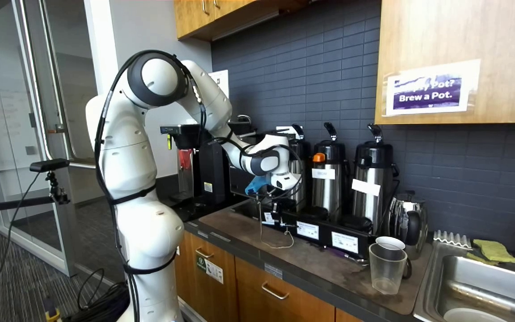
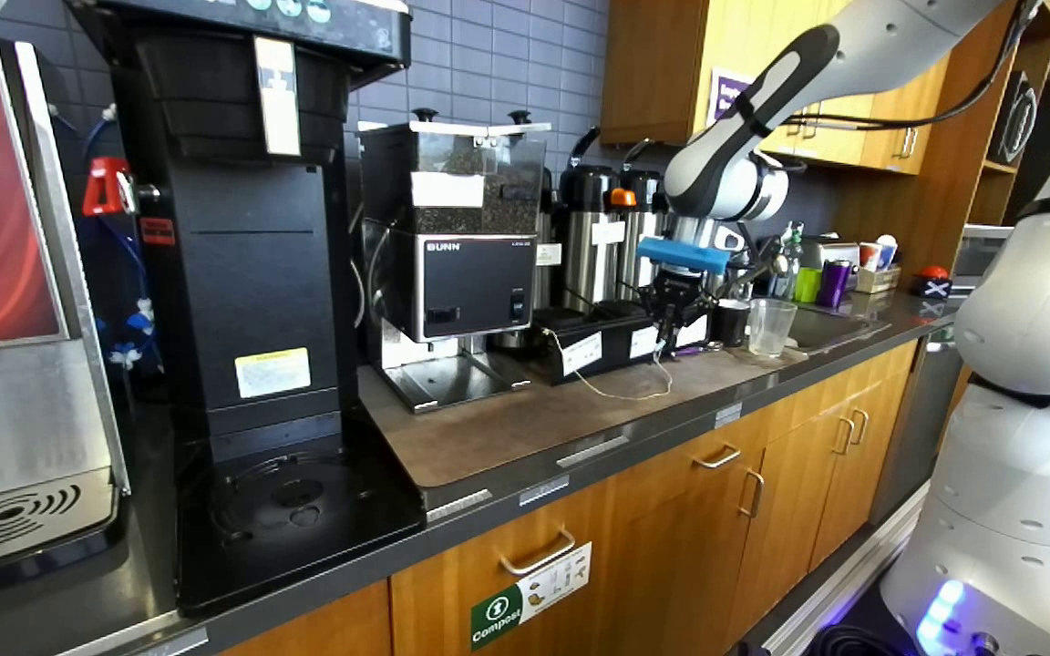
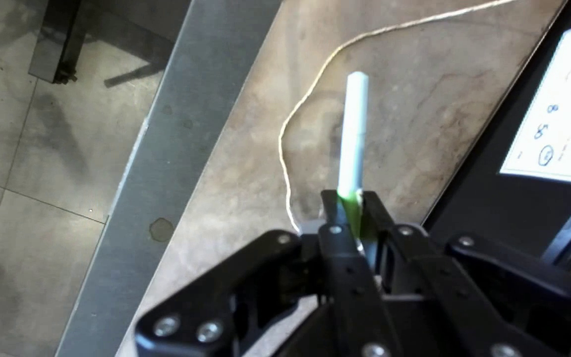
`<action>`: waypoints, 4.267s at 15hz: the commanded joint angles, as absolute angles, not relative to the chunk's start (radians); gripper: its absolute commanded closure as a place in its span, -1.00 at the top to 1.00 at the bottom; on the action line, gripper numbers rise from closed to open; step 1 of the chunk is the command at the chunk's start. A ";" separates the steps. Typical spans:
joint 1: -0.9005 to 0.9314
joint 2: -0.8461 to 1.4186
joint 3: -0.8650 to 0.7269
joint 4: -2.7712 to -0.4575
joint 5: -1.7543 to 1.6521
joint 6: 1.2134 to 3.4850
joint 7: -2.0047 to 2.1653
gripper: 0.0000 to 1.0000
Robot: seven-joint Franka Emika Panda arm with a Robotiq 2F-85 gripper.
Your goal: Pick up the black marker from the counter and put it in the black bowl in the middle
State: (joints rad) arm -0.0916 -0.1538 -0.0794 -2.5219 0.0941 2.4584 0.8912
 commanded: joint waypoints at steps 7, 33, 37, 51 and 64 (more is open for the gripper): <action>-0.090 -0.300 -0.004 -2.538 -0.007 2.347 0.570 -0.94; -0.343 -0.189 0.131 -2.511 -0.899 3.041 0.796 -0.94; -0.393 -0.173 0.139 -2.482 -1.011 3.072 0.888 -0.94; -0.457 -0.111 0.171 -2.312 -1.639 3.080 1.514 -0.94; -0.401 0.014 0.169 -2.229 -2.271 2.977 2.192 -0.94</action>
State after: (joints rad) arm -0.4161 -0.0339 0.1630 -2.2673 -2.1562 3.0126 2.0633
